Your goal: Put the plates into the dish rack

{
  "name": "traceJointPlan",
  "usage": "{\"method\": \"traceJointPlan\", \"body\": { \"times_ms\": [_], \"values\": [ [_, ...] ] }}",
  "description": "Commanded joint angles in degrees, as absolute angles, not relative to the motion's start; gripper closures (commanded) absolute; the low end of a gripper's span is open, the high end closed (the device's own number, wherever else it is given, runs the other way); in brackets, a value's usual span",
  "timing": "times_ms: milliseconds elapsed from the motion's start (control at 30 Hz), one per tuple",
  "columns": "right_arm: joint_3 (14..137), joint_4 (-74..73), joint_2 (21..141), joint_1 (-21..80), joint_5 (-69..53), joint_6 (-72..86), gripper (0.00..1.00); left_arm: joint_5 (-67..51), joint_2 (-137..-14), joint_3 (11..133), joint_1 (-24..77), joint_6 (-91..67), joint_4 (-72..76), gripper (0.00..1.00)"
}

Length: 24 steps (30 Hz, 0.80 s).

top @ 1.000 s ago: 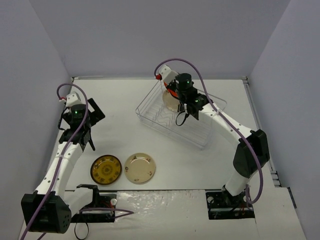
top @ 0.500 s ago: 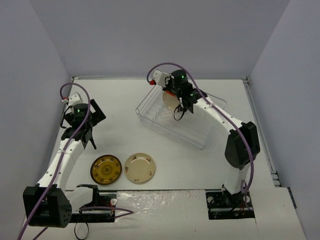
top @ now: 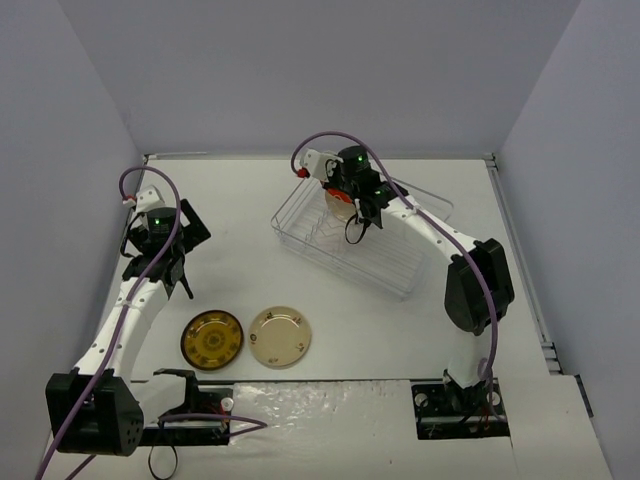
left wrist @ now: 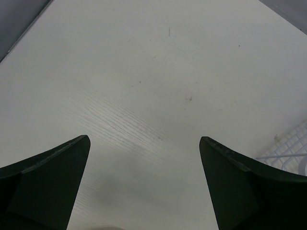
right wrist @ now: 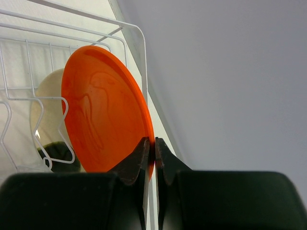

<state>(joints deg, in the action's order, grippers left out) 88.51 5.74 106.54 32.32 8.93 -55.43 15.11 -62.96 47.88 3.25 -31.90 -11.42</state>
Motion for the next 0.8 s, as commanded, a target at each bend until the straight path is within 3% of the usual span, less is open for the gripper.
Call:
{"method": "traceJointPlan", "body": {
  "times_ms": [0,400,500,567,600,667,767],
  "values": [
    [88.51,12.42,107.38,32.52,10.15,-52.62,1.0,16.17,-62.31,50.97,2.89,-31.9,-10.88,0.03],
    [87.27,14.48,109.43,33.5,15.19,-43.74,0.98,15.92,-62.05,51.43,2.82,-33.51,-12.96,0.03],
    [87.37,13.77,109.6,33.57,14.66,-42.44,0.89,16.09,-62.04,51.77,2.9,-34.11,-14.34,0.03],
    [87.82,12.86,109.36,33.51,13.93,-41.18,0.65,16.39,-61.52,52.01,2.9,-34.5,-15.42,0.03],
    [88.04,12.42,108.96,33.56,13.47,-40.55,0.58,16.4,-61.11,51.99,2.9,-34.65,-15.82,0.03],
    [88.75,11.62,107.71,33.58,12.25,-39.66,0.53,16.26,-60.31,51.94,2.9,-34.89,-16.42,0.03],
    [89.95,10.71,105.9,33.73,12.18,-37.45,0.36,16.17,-59.27,51.87,2.83,-35.14,-17.13,0.03]
  ]
}}
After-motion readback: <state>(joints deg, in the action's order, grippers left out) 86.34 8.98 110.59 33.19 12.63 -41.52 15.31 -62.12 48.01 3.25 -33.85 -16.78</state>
